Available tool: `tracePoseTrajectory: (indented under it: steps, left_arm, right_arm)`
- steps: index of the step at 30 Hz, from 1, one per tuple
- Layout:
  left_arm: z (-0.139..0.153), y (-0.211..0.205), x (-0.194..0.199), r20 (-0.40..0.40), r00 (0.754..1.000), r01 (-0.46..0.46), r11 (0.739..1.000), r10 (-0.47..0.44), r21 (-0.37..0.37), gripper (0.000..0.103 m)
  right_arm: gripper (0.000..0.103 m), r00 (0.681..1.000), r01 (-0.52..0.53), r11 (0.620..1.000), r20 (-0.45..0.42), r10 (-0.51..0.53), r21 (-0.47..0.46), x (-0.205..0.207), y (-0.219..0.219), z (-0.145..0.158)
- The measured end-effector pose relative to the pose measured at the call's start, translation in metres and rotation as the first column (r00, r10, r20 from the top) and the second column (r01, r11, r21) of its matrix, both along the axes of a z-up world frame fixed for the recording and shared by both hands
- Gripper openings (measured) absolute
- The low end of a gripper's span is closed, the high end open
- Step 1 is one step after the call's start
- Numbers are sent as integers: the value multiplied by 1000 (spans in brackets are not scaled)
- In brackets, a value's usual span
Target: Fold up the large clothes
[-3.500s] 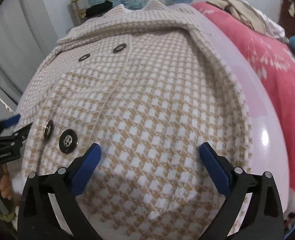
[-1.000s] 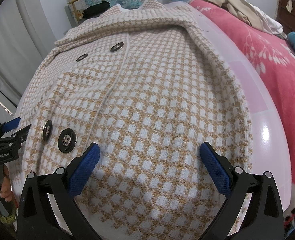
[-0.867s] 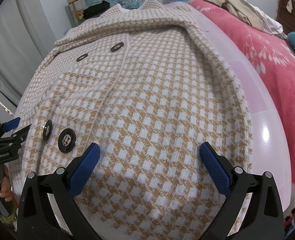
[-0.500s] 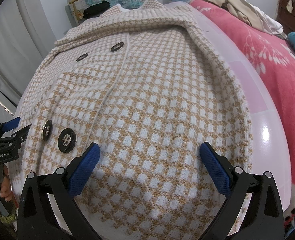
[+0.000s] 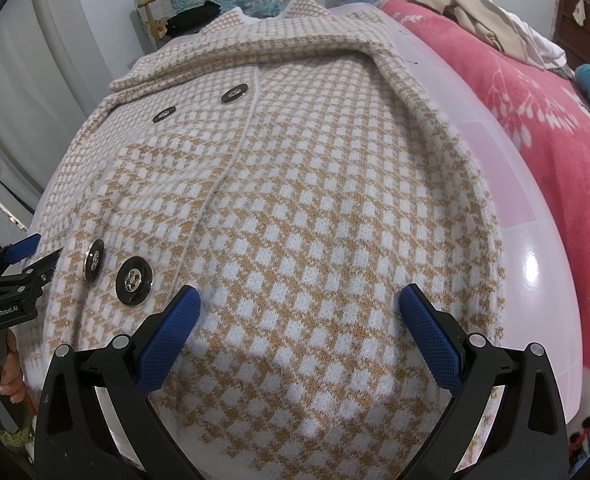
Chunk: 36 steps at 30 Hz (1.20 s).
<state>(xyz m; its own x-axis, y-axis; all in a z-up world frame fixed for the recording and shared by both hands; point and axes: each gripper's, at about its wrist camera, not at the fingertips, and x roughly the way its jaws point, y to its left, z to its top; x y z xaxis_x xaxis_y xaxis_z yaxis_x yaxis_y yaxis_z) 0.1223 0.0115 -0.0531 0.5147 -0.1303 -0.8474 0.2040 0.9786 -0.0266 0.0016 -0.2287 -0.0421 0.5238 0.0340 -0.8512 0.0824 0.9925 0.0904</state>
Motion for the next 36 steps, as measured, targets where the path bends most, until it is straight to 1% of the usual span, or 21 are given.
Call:
tracePoseTrajectory:
  steps: [8,13,17,19,22,25,26,27,29,31,32,33,34,36]
  left_arm:
    - [5,3,-2,22,1000,0,1000,1,-15,99]
    - [24,15,-20,106,994,17,999,-12,-40,99]
    - [37,28,-37,157,987,38,998,-28,-59,97]
    - [42,38,-47,168,985,49,995,-34,-91,97]
    - [47,49,-64,179,983,62,991,-40,-118,93]
    - [43,58,-78,150,988,54,989,-34,-135,85]
    - [41,62,-82,131,991,45,989,-26,-139,79]
    - [38,64,-84,110,994,33,989,-17,-143,73]
    - [31,72,-87,63,998,-1,986,12,-165,66]
    - [25,79,-89,30,999,-29,979,36,-201,60]
    - [22,82,-90,9,999,-43,975,46,-219,54]
    - [19,83,-90,-5,999,-50,973,50,-225,49]
    - [14,84,-89,-34,998,-62,971,56,-231,46]
    - [9,86,-91,-56,997,-65,968,53,-243,35]
  right_arm:
    - [95,1000,0,1000,0,0,1,0,1,0]
    - [95,1000,-7,1000,-1,7,2,0,2,0]
    - [95,999,-44,999,-28,44,22,1,-3,5]
    - [95,999,-54,996,8,53,67,-8,-11,18]
    - [95,996,-51,995,73,46,81,-29,-26,36]
    - [95,997,-19,995,80,11,97,-49,-48,40]
    - [95,998,-4,994,70,-3,106,-55,-56,38]
    - [91,998,10,993,57,-17,117,-59,-63,35]
    - [86,998,50,988,20,-53,149,-69,-78,28]
    - [82,997,74,978,-1,-75,196,-75,-87,23]
    - [78,996,87,969,-14,-86,232,-78,-92,18]
    - [74,996,94,964,-24,-91,249,-79,-93,16]
    - [71,995,102,956,-38,-95,273,-81,-95,12]
    - [63,995,99,951,-41,-91,293,-84,-93,11]
